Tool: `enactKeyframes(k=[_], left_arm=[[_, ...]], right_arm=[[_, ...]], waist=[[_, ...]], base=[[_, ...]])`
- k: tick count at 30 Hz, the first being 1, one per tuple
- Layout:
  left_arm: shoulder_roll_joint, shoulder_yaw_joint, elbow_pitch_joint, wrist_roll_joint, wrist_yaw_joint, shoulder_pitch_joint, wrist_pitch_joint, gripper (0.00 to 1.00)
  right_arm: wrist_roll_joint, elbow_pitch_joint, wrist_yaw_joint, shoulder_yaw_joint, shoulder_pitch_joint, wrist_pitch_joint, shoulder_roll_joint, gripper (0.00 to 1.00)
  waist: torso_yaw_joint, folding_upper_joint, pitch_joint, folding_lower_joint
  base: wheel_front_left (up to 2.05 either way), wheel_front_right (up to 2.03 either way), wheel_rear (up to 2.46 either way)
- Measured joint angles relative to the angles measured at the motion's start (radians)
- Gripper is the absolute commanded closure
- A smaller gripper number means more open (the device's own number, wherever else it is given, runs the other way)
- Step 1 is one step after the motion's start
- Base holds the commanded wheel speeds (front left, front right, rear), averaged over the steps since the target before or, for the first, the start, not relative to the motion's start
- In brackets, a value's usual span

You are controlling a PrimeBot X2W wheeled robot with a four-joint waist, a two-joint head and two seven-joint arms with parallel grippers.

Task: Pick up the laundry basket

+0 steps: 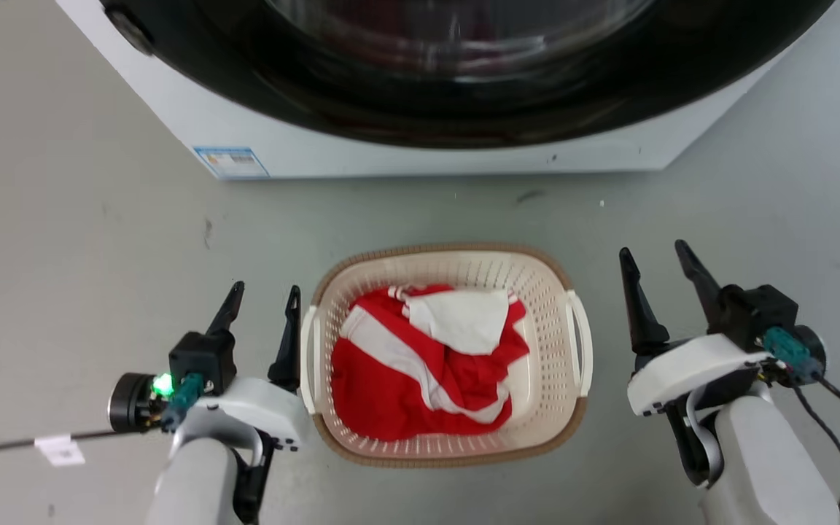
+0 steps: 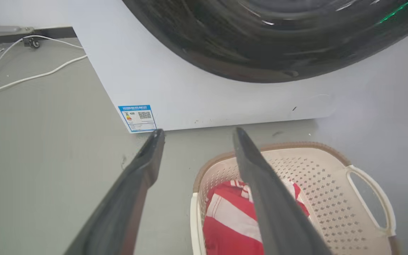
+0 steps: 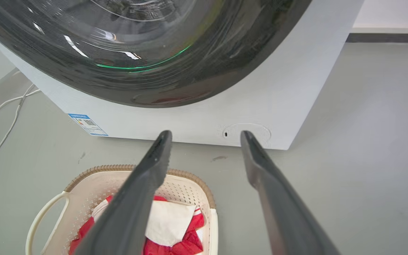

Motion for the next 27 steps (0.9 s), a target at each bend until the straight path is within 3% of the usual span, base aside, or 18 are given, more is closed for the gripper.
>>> enactKeyframes(k=[3, 14, 27], left_arm=[[0.029, -0.005, 0.101, 0.006, -0.017, -0.069, 0.000, 0.00], [0.071, -0.086, 0.411, -0.020, -0.040, -0.284, 0.000, 0.00], [0.064, -0.333, 0.690, -0.185, -0.041, -0.499, 0.037, 0.00]], right_arm=[[0.073, 0.105, 0.000, 0.019, -0.057, 0.008, 0.000, 0.00], [0.101, 0.424, 0.000, 0.057, -0.282, 0.055, 0.000, 0.00], [0.115, 0.671, 0.000, 0.101, -0.445, 0.163, 0.000, 0.00]], waist=[[-0.005, 0.0000, 0.061, 0.0000], [-0.014, 0.0000, 0.235, 0.0000], [0.022, 0.0000, 0.346, 0.0000]], base=[[0.00, 0.00, 0.00], [0.00, 0.00, 0.00], [0.00, 0.00, 0.00]])
